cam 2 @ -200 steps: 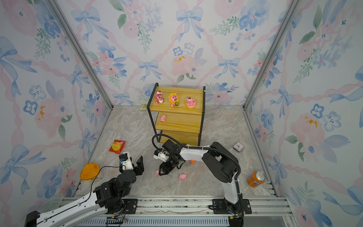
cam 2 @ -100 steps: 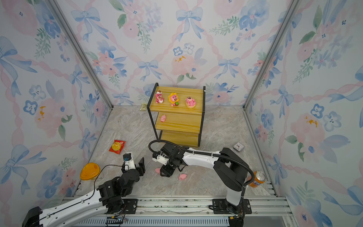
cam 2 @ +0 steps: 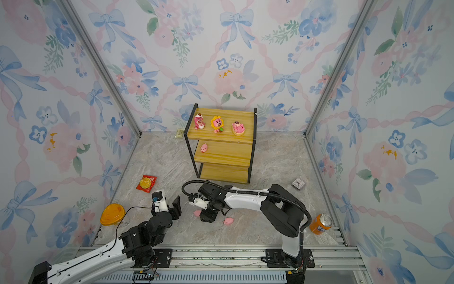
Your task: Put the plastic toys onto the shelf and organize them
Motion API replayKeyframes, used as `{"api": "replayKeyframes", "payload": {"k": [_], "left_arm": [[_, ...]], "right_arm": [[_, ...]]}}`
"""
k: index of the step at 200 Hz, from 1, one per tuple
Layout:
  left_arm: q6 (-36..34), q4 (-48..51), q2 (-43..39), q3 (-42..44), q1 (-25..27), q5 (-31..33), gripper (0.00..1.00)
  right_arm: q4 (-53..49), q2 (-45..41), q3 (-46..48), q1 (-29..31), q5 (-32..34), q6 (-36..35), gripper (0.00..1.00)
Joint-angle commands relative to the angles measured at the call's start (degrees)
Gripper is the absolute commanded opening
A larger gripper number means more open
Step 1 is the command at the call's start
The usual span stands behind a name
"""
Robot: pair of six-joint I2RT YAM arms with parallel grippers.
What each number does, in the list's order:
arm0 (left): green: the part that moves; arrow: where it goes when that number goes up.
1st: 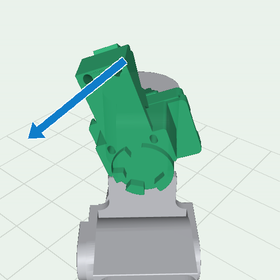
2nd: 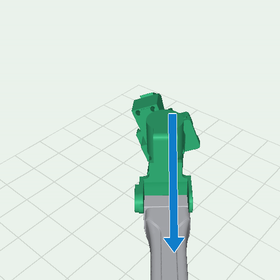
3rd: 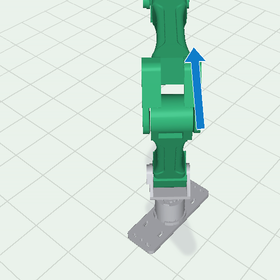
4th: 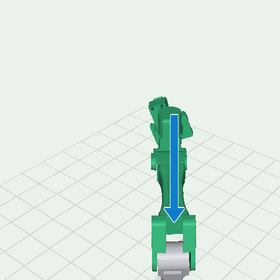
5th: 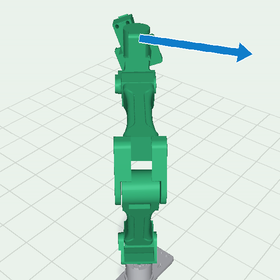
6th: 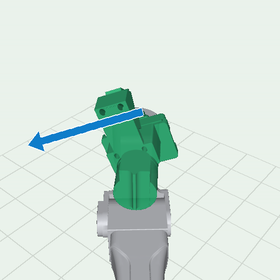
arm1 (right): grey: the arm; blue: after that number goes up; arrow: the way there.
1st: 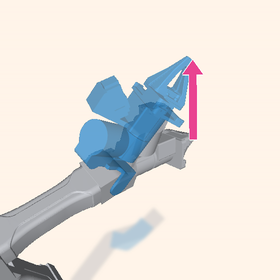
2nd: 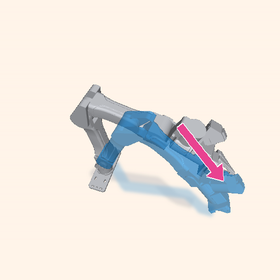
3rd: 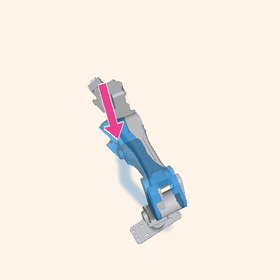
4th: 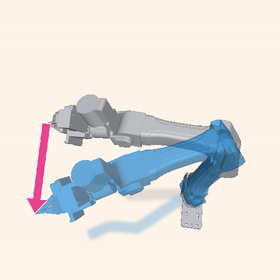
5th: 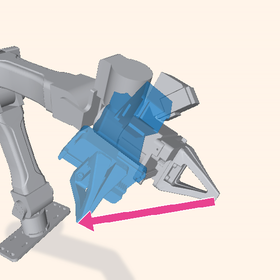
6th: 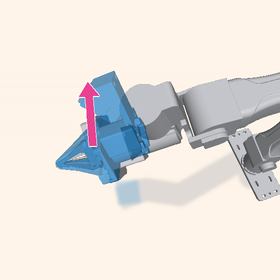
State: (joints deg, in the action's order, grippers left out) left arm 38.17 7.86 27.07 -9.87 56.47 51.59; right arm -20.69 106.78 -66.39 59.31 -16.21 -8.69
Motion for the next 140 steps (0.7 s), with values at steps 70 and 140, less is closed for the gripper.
{"api": "replayKeyframes", "payload": {"k": [70,140], "left_arm": [[-0.6,-0.4,-0.1,-0.1,-0.9,-0.2,0.68],[-0.6,-0.5,-0.6,0.2,-1.1,-0.3,0.67]], "right_arm": [[1.2,3.8,-4.2,0.1,-1.0,-1.4,0.52],[2.3,5.5,-4.8,0.1,-1.3,-0.8,0.47]]}}
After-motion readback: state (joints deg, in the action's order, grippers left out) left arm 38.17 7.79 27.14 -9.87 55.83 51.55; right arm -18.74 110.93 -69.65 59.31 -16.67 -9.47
